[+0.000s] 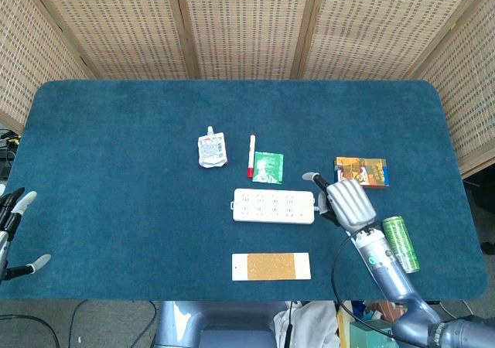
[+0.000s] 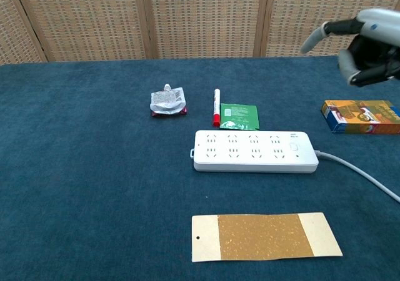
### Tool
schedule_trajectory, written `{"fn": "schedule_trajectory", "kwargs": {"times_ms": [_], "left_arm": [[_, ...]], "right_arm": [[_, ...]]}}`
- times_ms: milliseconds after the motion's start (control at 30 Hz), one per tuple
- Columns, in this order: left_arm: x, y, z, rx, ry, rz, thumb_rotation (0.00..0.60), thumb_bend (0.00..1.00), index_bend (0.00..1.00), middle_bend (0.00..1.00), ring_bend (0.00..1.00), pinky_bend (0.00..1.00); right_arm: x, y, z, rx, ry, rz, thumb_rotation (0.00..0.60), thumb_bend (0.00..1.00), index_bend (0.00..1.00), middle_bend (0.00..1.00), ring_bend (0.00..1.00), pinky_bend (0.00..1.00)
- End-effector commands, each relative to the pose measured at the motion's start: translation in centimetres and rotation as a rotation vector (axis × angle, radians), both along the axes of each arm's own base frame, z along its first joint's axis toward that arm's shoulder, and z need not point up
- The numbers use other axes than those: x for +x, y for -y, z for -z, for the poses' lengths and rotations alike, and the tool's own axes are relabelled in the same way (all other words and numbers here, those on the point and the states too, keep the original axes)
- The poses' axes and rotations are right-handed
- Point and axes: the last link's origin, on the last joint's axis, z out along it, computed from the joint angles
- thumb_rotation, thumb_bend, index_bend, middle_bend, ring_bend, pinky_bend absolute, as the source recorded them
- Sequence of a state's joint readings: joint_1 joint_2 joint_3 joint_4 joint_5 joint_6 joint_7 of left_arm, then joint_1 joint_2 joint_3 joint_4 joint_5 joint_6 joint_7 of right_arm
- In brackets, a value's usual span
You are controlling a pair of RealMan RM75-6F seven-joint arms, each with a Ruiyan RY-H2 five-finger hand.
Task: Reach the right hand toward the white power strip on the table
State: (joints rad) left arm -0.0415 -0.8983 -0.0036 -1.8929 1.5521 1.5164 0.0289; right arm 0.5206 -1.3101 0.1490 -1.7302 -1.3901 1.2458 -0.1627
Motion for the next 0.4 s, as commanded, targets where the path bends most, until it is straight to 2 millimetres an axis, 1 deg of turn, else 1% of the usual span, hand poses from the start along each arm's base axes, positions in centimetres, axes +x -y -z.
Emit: {"fn": "schedule_trajectory", "kwargs": {"times_ms": [33,67,100,133,167,233,300,400], "left_arm": [[0.0,0.2,-0.1,0.0,0.002,0.006,0.6,0.0,0.0,0.0,0.0,0.0],[0.0,0.3,0.0,-0.001,0.002,0.007,0.6,0.0,0.0,0.0,0.0,0.0],[0.0,0.3,0.0,-0.002,0.001,0.009,0.6,0.0,0.0,0.0,0.0,0.0],[0.0,0.4,0.0,-0.004,0.0,0.011,0.6,0.0,0.0,0.0,0.0,0.0],[0.0,0.5,0.0,-0.005,-0.003,0.013,0.6,0.0,0.0,0.0,0.0,0.0],[0.0,0.5,0.1,-0.003,-0.006,0.014,0.6,0.0,0.0,0.0,0.0,0.0],[0.0,0.6,0.1,0.003,-0.014,0.014,0.6,0.0,0.0,0.0,0.0,0.0],[0.0,0.6,0.2,0.004,-0.015,0.015,0.6,0.0,0.0,0.0,0.0,0.0]], "right_arm": [[-3.1,-5.2,-3.7,-0.094,0.051,-0.002,0.6,0.21,0.14,0.44,0.42,0.57],[-3.8,-5.9,-4.0,-0.093,0.022,0.017,0.6,0.11,0.09,0.31,0.28,0.46],[-4.6,-6.7,-4.2,-0.094,-0.01,0.039,0.6,0.02,0.03,0.14,0.12,0.29],[-5.6,-7.7,-4.5,-0.098,-0.048,0.072,0.6,0.0,0.0,0.04,0.03,0.16],[-6.2,-8.7,-4.7,-0.105,-0.069,0.095,0.6,0.0,0.0,0.0,0.0,0.06],[-6.9,-9.7,-4.9,-0.117,-0.094,0.121,0.6,0.0,0.0,0.0,0.0,0.0],[-7.7,-10.8,-5.1,-0.153,-0.14,0.152,0.6,0.0,0.0,0.0,0.0,0.0],[-8.0,-11.5,-5.1,-0.191,-0.163,0.178,0.6,0.0,0.0,0.0,0.0,0.0]]}}
